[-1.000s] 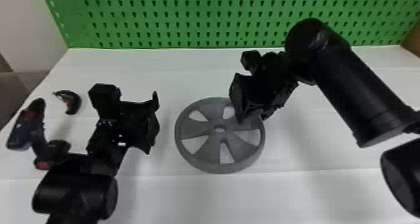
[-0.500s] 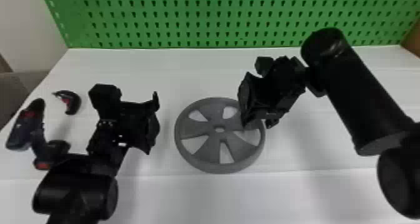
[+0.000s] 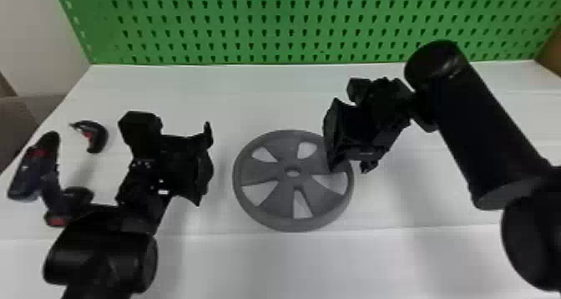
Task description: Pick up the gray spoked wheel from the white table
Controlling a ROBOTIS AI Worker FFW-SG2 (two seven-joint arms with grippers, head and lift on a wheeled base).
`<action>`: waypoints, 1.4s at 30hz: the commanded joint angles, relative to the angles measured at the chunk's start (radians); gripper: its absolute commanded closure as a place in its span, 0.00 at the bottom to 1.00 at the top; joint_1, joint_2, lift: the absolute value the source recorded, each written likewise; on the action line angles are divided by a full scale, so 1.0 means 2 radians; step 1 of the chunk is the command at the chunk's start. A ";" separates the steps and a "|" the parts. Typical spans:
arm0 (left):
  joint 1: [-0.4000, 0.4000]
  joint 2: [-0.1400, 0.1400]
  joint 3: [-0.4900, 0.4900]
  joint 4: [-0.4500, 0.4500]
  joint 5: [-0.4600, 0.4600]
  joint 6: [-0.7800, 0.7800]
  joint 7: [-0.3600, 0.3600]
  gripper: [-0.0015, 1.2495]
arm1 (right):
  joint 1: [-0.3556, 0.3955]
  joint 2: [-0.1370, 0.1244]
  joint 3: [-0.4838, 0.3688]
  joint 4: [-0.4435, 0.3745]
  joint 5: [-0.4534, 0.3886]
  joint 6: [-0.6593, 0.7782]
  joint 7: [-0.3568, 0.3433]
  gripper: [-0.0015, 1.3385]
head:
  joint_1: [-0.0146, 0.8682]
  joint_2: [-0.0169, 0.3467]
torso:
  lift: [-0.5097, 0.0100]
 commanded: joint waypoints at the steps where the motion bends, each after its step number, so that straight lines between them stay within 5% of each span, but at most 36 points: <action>1: 0.000 0.000 0.000 0.000 -0.001 0.000 0.000 0.10 | 0.002 0.000 -0.004 0.003 0.003 -0.003 0.000 0.38 | 0.89 0.14 | 0.77; 42: -0.005 0.000 0.001 -0.002 0.000 0.000 0.000 0.10 | 0.014 0.004 -0.009 0.039 0.024 -0.030 0.000 0.38 | 0.89 0.14 | 0.77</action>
